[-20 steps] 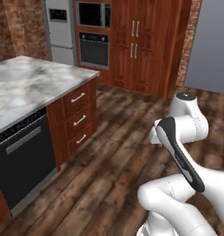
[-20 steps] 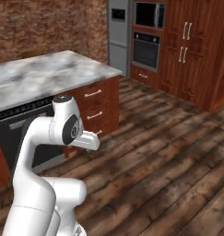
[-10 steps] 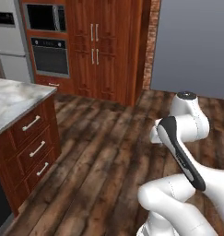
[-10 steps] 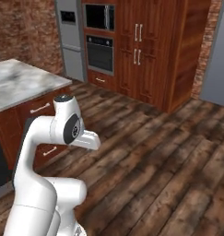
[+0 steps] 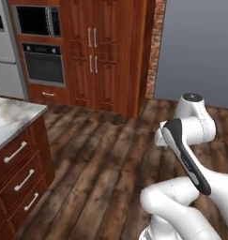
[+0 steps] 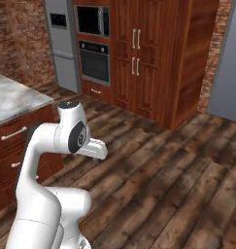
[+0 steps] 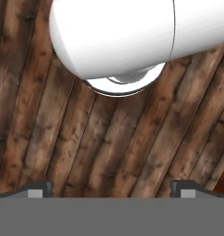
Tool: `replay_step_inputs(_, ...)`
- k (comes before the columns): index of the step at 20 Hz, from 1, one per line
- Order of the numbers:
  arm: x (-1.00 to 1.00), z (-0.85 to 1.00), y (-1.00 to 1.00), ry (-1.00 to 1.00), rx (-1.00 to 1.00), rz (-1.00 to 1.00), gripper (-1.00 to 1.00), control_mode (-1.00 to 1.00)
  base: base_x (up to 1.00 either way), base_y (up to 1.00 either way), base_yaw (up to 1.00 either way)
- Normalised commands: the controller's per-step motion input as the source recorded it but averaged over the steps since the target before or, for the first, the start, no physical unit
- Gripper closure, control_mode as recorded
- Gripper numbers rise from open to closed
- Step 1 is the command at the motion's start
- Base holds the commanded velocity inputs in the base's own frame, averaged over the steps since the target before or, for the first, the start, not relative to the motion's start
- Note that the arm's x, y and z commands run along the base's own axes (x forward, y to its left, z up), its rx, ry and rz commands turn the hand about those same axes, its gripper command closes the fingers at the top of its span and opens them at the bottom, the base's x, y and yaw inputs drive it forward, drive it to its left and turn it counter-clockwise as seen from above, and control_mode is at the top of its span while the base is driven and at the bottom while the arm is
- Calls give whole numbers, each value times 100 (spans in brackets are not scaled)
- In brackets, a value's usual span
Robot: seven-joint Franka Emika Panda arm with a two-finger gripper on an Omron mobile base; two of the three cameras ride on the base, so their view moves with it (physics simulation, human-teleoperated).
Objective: Place one of the steaks on the plate and the other in the bowl. Then place the bowl in the fridge.
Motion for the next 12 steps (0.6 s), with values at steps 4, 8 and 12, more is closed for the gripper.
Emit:
replay_step_inputs(4,0,0,0,0,0,0,-100,100,100,-7,0)
replay_step_inputs(8,0,0,0,0,0,0,-100,100,100,-12,2)
replay_step_inputs(12,0,0,0,0,0,0,-100,100,100,-8,9)
